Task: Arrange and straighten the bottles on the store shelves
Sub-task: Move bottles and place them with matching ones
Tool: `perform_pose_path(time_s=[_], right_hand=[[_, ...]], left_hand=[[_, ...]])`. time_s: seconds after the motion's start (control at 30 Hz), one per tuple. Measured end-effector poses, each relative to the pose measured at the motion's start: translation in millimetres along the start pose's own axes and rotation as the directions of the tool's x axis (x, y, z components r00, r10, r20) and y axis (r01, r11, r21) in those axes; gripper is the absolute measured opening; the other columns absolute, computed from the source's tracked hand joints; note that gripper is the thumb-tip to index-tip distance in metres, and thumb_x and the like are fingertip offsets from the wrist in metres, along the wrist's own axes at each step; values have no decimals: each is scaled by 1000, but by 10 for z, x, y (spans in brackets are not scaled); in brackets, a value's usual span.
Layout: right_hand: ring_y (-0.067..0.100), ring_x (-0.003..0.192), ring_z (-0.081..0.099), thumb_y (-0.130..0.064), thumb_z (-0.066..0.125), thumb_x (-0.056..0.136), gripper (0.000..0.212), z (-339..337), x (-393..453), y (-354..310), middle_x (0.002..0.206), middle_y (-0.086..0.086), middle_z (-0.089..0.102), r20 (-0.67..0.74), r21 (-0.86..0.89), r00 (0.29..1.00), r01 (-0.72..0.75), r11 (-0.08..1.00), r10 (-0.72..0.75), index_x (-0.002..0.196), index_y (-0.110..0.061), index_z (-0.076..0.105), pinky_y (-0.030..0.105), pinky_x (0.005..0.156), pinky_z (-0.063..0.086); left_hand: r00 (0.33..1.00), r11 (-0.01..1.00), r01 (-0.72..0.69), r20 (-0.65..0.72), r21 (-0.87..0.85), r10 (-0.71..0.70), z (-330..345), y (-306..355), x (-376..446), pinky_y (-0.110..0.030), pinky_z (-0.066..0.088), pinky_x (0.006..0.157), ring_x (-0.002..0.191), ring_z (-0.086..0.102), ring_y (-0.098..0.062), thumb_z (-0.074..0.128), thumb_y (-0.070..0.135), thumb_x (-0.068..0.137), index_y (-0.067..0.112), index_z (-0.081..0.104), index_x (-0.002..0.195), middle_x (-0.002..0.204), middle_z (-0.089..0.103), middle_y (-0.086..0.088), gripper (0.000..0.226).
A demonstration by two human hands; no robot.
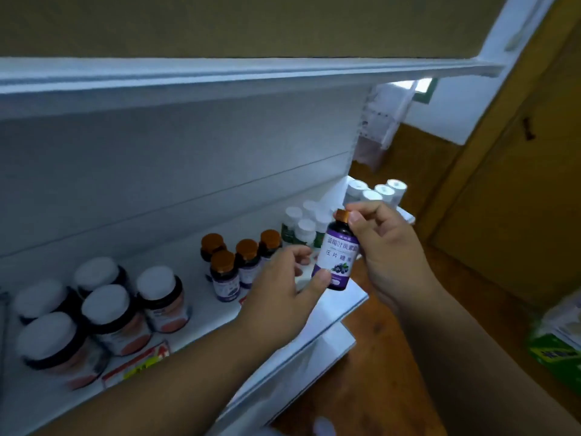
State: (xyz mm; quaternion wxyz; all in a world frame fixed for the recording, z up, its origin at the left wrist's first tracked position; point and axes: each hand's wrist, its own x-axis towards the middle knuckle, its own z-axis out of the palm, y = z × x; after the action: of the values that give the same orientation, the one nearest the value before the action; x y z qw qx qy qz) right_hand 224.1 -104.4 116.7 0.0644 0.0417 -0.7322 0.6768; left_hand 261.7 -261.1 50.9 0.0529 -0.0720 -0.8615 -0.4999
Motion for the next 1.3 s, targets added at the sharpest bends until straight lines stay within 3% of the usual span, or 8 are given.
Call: perform_pose_path(time_s=[0.23, 0.37, 0.47, 0.67, 0.9, 1.07, 1.23, 1.3], right_hand=[[6, 88, 65, -20, 65, 89, 9, 808, 1147, 164, 92, -9, 68, 375, -101, 900, 276, 956, -221, 90, -28, 61, 26, 79, 53], [-6, 91, 58, -22, 64, 90, 6, 1184, 1544, 302, 94, -18, 63, 641, -132, 717, 455, 881, -275, 95, -24, 60, 7, 73, 45], [5, 88, 59, -19, 64, 89, 10, 1398, 1754, 520, 94, -8, 63, 825, -182, 530, 578, 795, -196, 98, -21, 59, 20, 76, 48], [11, 90, 60, -18, 68, 82, 21, 1515, 1820, 818, 97, -6, 64, 967, -193, 255, 695, 692, 14, 100, -22, 61, 33, 82, 51], [11, 93, 57, -27, 65, 89, 14, 1509, 1843, 825, 102, -7, 61, 975, -200, 212, 689, 696, 71, 101, -26, 57, 23, 71, 45], [12, 101, 57, -28, 56, 95, 21, 1498, 1736, 734, 111, -8, 57, 964, -217, 260, 661, 718, 52, 116, -25, 57, 27, 79, 45], [9, 101, 53, -29, 52, 97, 19, 1429, 1466, 488, 107, -9, 57, 929, -166, 351, 676, 717, -115, 112, -21, 59, 22, 80, 40], [6, 96, 54, -28, 52, 97, 15, 1466, 1242, 365, 106, -7, 60, 910, -136, 375, 673, 727, -178, 107, -21, 60, 12, 74, 39]], left_hand=[[884, 836, 196, -461, 512, 76, -345, -476, 326, -34, 42, 91, 110, 52, -29, 41, 57, 87, 8, 54, 128, 121, 57, -12, 65], [868, 638, 473, -444, 607, -220, -365, -574, 488, -40, 18, 117, 145, 19, -28, 24, 73, 86, 9, 24, 151, 158, 19, -12, 91], [817, 507, 575, -424, 643, -390, -333, -601, 577, -37, -2, 121, 149, -11, -23, 16, 74, 89, 12, -5, 154, 162, -15, -7, 93], [762, 449, 638, -431, 625, -484, -245, -583, 644, -37, 4, 120, 149, -8, -21, 19, 69, 93, 15, -3, 155, 163, -9, -4, 85], [759, 462, 644, -439, 610, -480, -235, -559, 645, -37, 6, 120, 149, -3, -22, 22, 68, 93, 15, -2, 155, 163, -5, -4, 85], [783, 516, 622, -456, 589, -423, -275, -523, 615, -37, 6, 118, 149, 1, -22, 25, 68, 93, 15, 4, 155, 163, 1, -5, 83], [802, 637, 507, -588, 581, -102, -328, -435, 305, -48, 46, 97, 118, 55, -36, 41, 52, 92, 6, 56, 128, 131, 56, -16, 60], [783, 640, 509, -619, 576, -66, -421, -400, 79, -43, 50, 87, 105, 60, -34, 46, 46, 89, 6, 60, 121, 120, 62, -14, 52]])
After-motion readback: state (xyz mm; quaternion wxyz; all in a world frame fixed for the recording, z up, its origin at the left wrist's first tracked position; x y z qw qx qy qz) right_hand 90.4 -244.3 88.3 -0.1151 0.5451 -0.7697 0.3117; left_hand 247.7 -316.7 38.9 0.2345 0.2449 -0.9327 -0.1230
